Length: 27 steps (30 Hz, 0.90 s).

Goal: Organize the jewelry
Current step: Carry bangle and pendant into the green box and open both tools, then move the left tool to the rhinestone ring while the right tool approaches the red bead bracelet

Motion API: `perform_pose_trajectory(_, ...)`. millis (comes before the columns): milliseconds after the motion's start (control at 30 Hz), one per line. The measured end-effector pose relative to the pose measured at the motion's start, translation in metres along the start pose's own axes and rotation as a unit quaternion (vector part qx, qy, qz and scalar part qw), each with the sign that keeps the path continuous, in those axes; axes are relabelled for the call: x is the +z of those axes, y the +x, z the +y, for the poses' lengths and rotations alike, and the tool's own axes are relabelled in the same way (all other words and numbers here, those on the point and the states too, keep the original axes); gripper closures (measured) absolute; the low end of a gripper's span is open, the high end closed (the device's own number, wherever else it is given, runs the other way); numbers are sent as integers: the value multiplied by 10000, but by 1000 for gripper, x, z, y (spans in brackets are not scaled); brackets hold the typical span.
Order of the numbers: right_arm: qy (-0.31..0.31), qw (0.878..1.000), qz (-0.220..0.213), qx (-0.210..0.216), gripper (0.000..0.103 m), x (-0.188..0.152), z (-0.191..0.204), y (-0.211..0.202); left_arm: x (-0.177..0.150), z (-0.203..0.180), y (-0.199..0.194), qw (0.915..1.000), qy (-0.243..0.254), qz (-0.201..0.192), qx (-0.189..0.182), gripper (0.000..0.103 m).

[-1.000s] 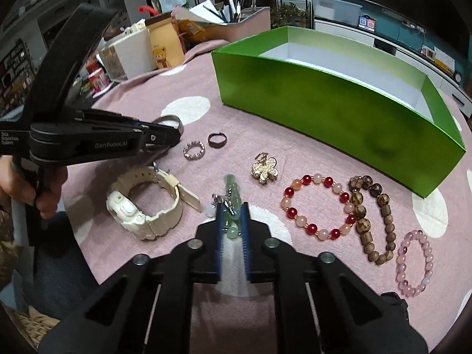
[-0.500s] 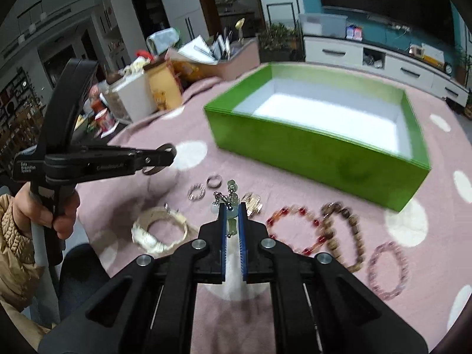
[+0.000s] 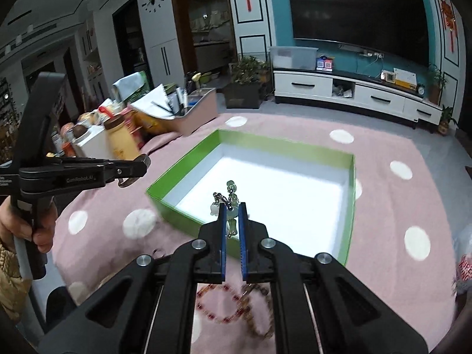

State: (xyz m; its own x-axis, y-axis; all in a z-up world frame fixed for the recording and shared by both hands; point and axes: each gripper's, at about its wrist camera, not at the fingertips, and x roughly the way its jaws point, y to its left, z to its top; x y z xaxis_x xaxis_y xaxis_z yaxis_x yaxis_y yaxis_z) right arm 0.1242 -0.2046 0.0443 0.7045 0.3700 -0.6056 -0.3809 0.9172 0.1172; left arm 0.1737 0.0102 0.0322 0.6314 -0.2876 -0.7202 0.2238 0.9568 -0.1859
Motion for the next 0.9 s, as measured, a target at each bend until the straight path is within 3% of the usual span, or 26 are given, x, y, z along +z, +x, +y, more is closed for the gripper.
perform_pose_trajectory(233,126,9995,221,-162,96,13,-23,35,29,-19,42,9997,202,157,32,100)
perform_pose_trajectory(533,261,9975,570,-317,94,14,-37,73,32,-27,84,9980,298,528,158,97)
perform_pose_trajectory(567,296,9974,566,-321,92,13,-38,73,32,-29,85,9978,338,539,178,94)
perform_pose_trajectory(633,418,9975,466,-315,73,11,-40,66,31,-31,84,9974,416,546,197,72)
perform_pose_trajectory(667,460,9976,415,-316,65,12,-41,64,30,-32,82,9974,443,516,227,66)
perform_pose_trajectory(700,517,9976,347,-314,64,11,-43,58,29,-33,80,9974,457,486,253,59)
perform_pose_trajectory(767,619,9974,262,-270,64,10,-45,48,28,-32,71,9979,430,424,229,55)
perform_pose_trajectory(900,695,9973,105,-218,64,3,-45,23,23,-25,53,9985,337,315,278,37)
